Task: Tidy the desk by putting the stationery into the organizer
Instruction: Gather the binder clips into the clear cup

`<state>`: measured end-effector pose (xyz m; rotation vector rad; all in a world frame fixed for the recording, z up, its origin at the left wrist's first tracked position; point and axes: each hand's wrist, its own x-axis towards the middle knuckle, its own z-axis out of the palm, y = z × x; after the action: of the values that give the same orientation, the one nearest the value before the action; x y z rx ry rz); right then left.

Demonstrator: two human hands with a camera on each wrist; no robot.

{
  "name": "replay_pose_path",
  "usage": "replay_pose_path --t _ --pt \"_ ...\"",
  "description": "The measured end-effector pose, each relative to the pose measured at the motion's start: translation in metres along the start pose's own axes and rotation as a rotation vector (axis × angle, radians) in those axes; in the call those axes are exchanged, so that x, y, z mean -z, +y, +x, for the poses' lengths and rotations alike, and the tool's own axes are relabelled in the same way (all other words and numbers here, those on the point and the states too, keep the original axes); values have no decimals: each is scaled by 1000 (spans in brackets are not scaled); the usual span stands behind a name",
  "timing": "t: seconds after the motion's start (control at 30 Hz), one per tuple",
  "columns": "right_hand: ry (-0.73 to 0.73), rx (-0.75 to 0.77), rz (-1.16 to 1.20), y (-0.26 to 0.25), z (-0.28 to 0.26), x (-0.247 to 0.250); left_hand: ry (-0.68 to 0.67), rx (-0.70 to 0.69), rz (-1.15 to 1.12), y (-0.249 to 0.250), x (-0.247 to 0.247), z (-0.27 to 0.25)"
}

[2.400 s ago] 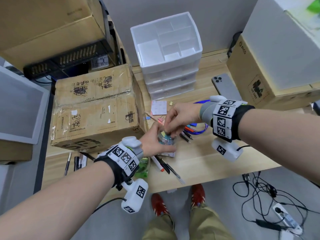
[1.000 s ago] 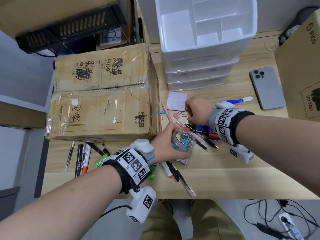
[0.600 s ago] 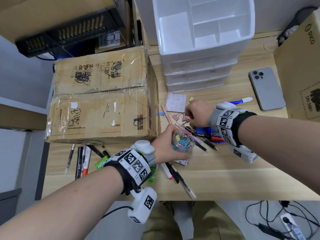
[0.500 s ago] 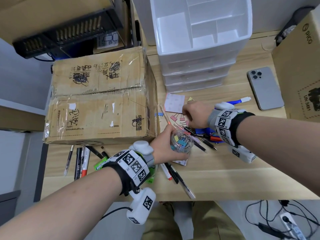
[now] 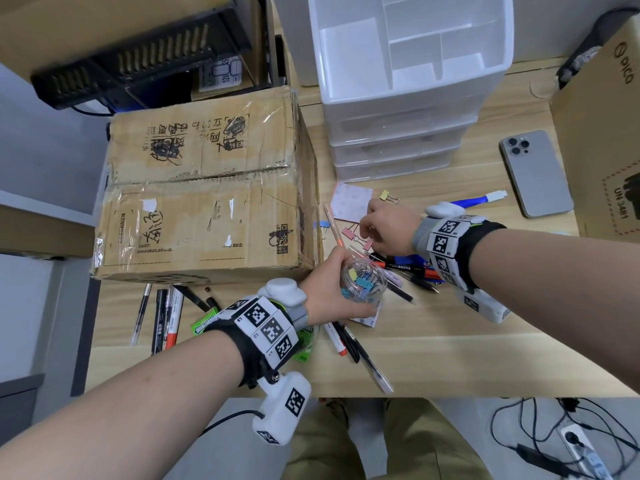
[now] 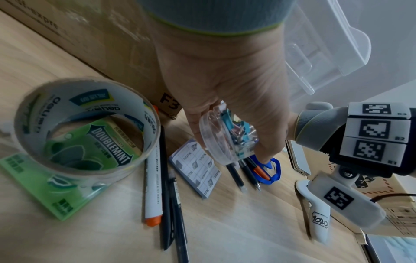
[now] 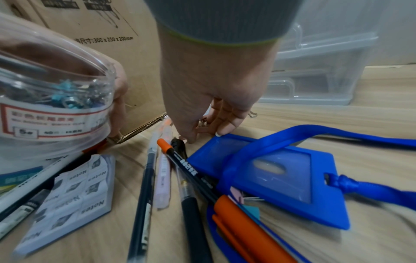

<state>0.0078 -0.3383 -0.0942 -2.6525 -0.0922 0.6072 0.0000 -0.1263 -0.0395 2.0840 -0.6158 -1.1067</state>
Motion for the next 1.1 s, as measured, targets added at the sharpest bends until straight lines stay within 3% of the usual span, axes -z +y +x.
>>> replay_pose_path --t 0.37,0.57,0.87,1.1 --pt "-55 -39 -6 -6 -2 1 -6 9 27 1 1 -4" --pt "-25 -47 196 -8 -13 10 4 34 30 -1 0 -5" --pt "-195 -146 658 -20 -50 58 60 98 137 1 -4 3" --pt "-352 -78 546 -45 -63 70 108 124 172 9 -5 5"
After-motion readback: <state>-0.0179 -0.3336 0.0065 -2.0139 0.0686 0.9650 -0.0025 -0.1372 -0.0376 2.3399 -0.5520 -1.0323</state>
